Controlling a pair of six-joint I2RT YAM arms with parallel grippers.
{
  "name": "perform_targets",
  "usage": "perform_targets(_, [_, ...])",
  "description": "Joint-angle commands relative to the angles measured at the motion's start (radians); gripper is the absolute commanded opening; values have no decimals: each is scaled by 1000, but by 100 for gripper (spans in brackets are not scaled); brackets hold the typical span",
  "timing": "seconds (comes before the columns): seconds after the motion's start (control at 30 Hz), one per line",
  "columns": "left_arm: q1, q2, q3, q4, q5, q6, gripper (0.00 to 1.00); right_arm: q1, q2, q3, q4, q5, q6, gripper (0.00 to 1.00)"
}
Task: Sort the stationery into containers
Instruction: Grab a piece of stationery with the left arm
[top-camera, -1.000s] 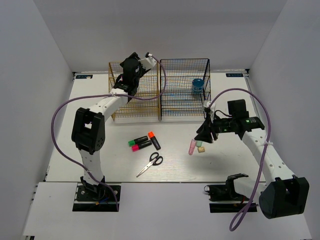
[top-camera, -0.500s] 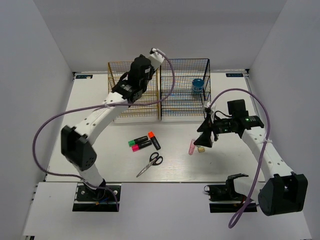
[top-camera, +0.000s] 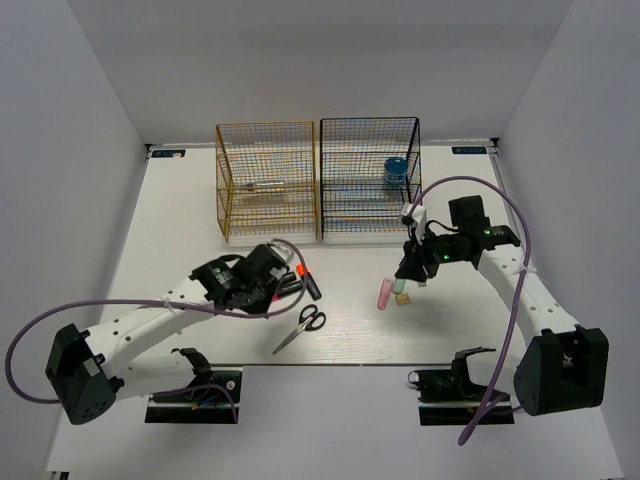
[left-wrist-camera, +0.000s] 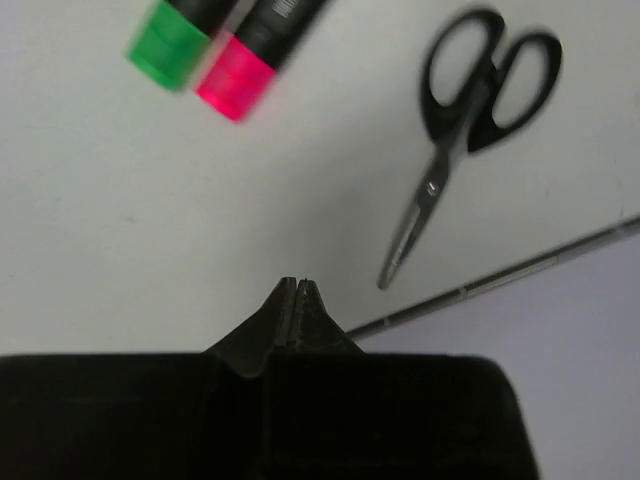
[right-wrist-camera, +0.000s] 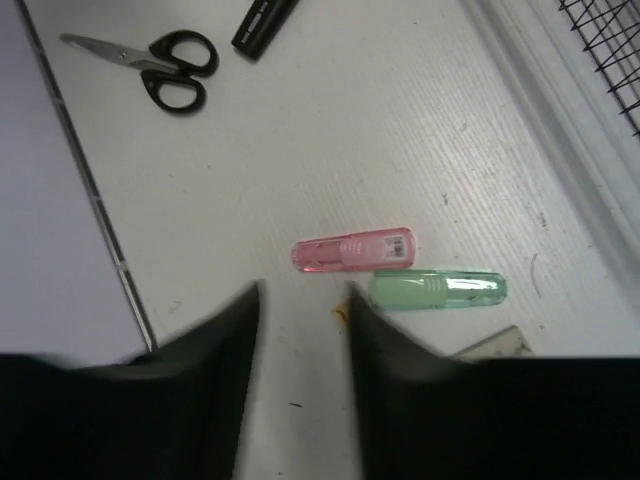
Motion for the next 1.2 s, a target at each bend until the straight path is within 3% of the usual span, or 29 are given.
perform_targets(0.0, [-106,-24,-26,44,-3,-9,0,10,-23,-42,53,-6,-119,28])
perform_targets(0.03, [-137,-11,-35,53,-20,-6,3,8,-23,-48,60,-9,-139,8])
perform_targets(0.07, [-155,-4,-38,73,-34,11,17,8,-21,-55,57,-17,-147,4])
perform_targets(0.13, [-169,41,-35,85,-35,17,25,5,1,-54,37,-25,-144,2])
perform_targets(0.2, [-198,70,-32,125,-25,23,42,5,17,-45,34,-31,-137,3])
perform_targets(0.23, [-204,110,-29,156,-26,26,44,5,18,-48,30,-37,-136,3])
perform_targets(0.4, [-215,225,-26,297,-37,37,50,0,-17,-59,59,-45,-102,7])
perform_targets(0.6, [-197,368,37,409,-29,46,50,-3,-44,-85,70,-52,-96,14])
perform_targets(1.17, [-99,498,48,483,66,23,45,-35,-55,-92,45,-83,-130,16])
